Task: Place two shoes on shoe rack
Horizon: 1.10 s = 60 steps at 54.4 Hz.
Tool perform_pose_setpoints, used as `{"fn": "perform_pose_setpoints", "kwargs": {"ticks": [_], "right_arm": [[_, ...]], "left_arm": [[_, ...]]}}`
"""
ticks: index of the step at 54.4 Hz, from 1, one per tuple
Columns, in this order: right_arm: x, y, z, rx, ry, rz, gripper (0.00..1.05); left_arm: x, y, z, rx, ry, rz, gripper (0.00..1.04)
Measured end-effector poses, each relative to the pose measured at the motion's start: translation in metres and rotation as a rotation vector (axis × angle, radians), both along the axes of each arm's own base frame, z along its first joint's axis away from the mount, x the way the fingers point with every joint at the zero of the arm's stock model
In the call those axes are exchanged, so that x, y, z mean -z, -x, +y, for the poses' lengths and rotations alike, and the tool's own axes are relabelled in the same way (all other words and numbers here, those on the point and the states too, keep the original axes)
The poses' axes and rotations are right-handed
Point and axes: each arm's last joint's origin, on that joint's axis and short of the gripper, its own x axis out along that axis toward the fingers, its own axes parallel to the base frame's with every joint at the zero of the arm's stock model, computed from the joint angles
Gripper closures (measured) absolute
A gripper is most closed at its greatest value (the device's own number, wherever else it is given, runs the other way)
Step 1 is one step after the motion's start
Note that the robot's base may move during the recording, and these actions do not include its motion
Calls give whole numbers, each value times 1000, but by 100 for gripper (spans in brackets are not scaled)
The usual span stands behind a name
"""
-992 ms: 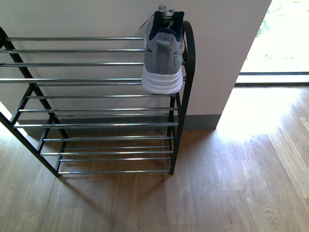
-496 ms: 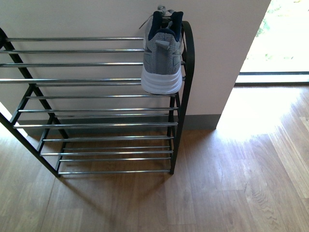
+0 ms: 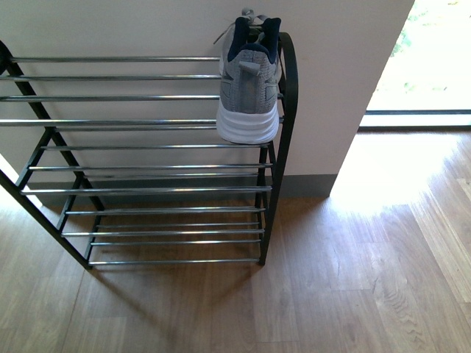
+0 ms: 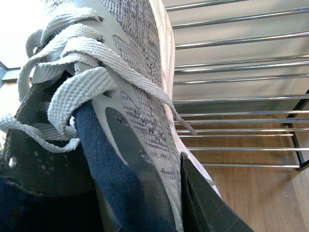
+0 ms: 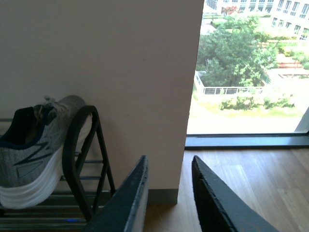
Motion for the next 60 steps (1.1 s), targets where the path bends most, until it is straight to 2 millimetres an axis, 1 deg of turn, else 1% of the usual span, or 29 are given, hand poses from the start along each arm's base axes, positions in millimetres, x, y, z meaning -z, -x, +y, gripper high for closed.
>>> {"fn": "perform_pose_setpoints", "kwargs": {"ticks": [7, 8, 9, 20, 22, 27, 34, 40, 60], "right_arm": [[4, 12, -6, 2, 2, -4, 97], [6, 15, -7, 3, 2, -4, 102], [7, 17, -8, 3, 8, -2, 103], [14, 33, -14, 3, 6, 1, 103], [16, 37, -18, -21, 6, 2, 103], [18, 45, -26, 9, 5, 1, 103], [20, 52, -26, 5, 5, 0, 103], [27, 57, -26, 3, 6, -6, 103], [21, 75, -26, 5, 5, -29, 103]], "left_arm": [[0, 0, 0, -4, -1, 0, 103], [0, 0, 0, -3, -1, 0, 103], [0, 0, 0, -2, -1, 0, 103], [0, 0, 0, -1, -1, 0, 103], [0, 0, 0, -2, -1, 0, 103], [0, 0, 0, -2, -1, 0, 103], [0, 0, 0, -1, -1, 0, 103], [0, 0, 0, -2, -1, 0, 103], [0, 0, 0, -2, -1, 0, 103]]}}
